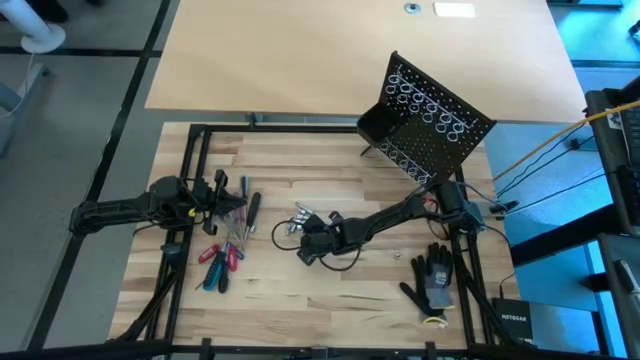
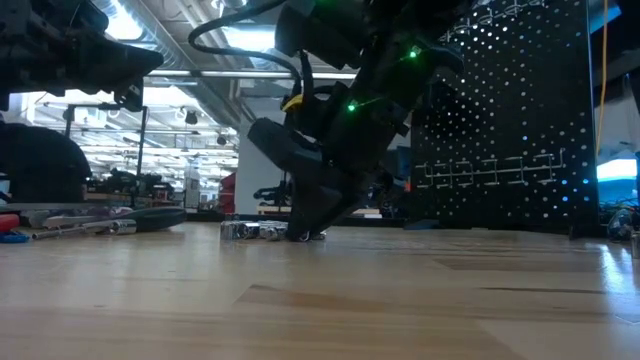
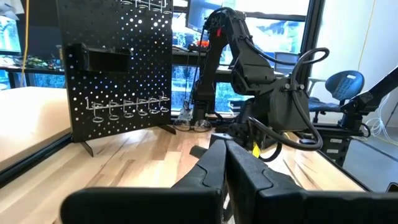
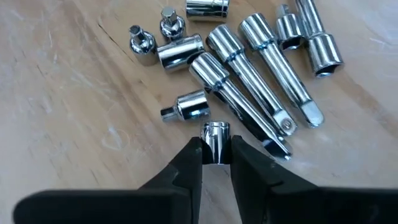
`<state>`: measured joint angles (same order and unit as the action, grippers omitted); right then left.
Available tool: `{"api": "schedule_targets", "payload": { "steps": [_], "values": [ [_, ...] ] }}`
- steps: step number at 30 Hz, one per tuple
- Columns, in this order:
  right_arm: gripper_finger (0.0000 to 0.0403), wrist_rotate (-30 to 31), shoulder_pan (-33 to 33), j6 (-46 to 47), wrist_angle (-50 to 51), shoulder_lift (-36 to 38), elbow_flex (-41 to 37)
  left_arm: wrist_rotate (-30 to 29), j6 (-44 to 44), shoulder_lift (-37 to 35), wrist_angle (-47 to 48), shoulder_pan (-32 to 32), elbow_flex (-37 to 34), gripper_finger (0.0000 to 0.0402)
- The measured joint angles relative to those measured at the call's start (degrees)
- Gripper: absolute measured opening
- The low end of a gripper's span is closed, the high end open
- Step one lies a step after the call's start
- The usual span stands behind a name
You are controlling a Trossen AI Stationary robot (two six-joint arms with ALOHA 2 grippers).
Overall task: Hang tools onto peg board
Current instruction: Put the socket into the black pegboard bin
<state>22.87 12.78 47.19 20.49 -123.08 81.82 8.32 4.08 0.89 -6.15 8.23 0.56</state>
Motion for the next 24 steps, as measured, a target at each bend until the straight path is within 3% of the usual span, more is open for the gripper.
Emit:
{"api": "schedule_targets", "payload": {
  "steps": [6,13,24],
  "values": [
    [0.0068,2.0,0.0,-0.9,5.3,3.9,0.0,0.0,0.0,0.0,0.0,0.0,0.0,0.0001],
    [0.007,8.4,1.2,-1.1,12.3,11.0,0.0,0.0,0.3,0.0,0.0,0.0,0.0,0.0001],
    [0.0071,26.2,1.5,-5.5,21.4,25.2,0.0,0.0,0.0,0.0,0.0,0.0,0.0,0.0001]
  ]
}}
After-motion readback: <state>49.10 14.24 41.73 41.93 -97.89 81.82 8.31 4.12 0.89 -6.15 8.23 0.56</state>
